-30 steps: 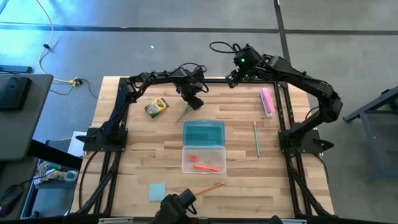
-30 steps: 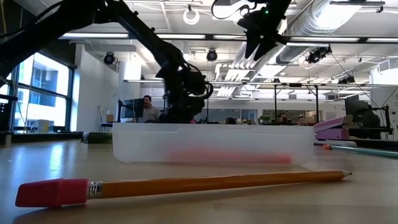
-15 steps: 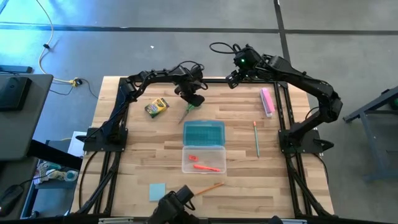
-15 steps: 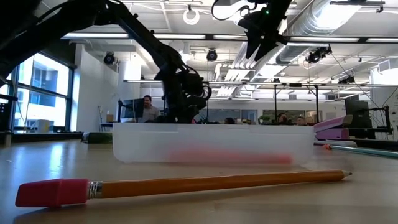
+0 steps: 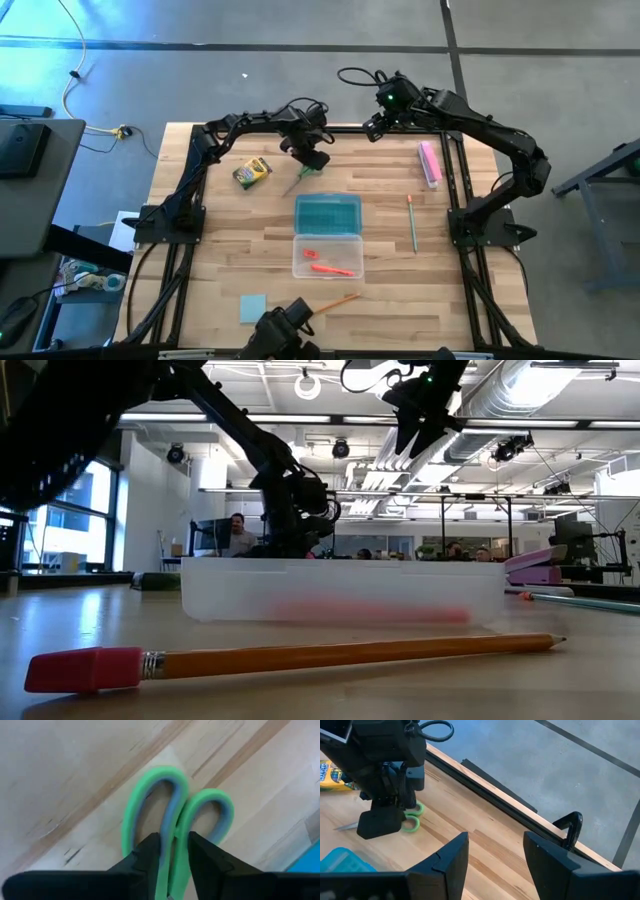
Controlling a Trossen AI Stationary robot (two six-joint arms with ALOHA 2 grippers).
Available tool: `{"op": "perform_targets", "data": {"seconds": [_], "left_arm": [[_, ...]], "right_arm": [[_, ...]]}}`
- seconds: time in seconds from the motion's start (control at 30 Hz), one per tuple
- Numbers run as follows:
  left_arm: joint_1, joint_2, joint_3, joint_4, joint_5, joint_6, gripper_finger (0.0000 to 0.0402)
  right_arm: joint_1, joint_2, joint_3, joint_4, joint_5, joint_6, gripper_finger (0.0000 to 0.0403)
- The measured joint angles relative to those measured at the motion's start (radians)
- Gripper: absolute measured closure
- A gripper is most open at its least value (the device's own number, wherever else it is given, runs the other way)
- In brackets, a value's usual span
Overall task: Pack school essentials
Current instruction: Put the green scissors into the blue supply box
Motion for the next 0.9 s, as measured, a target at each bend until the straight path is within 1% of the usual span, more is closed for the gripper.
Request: {"op": "perform_targets", "data": {"seconds": [0.13, 0.27, 0.37, 0.5, 0.63, 0.77, 0.83, 0.9], "left_arm": [[-0.004, -0.003, -0.024, 0.068, -0.026, 0.034, 0.0336], [-0.001, -0.004, -0.038, 0.084, 0.003, 0.027, 0.0338], [0.001, -0.004, -0.039, 0.09, -0.001, 0.046, 0.0325], [0.001, -0.003, -0.039, 0.091, -0.009, 0.055, 0.0297], [-0.001, -0.003, -0.039, 0.08, -0.061, 0.116, 0.0277], [-0.002, -0.004, -0.039, 0.069, -0.081, 0.16, 0.0277], [-0.003, -0.004, -0.038, 0.063, -0.105, 0.176, 0.0282], [-0.003, -0.005, -0.038, 0.058, -0.107, 0.181, 0.029]], "right_arm": [[0.0, 0.0, 0.0, 0.0, 0.0, 0.0, 0.0222], [0.0, 0.0, 0.0, 0.0, 0.0, 0.0, 0.0222], [0.0, 0.0, 0.0, 0.0, 0.0, 0.0, 0.0222], [0.0, 0.0, 0.0, 0.0, 0.0, 0.001, 0.0222], [0.0, 0.0, 0.0, 0.0, 0.0, 0.024, 0.0222], [0.0, 0.0, 0.0, 0.0, 0.0, 0.026, 0.0222], [0.0, 0.0, 0.0, 0.0, 0.001, 0.034, 0.0222], [0.0, 0.0, 0.0, 0.0, 0.001, 0.047, 0.0222]]}}
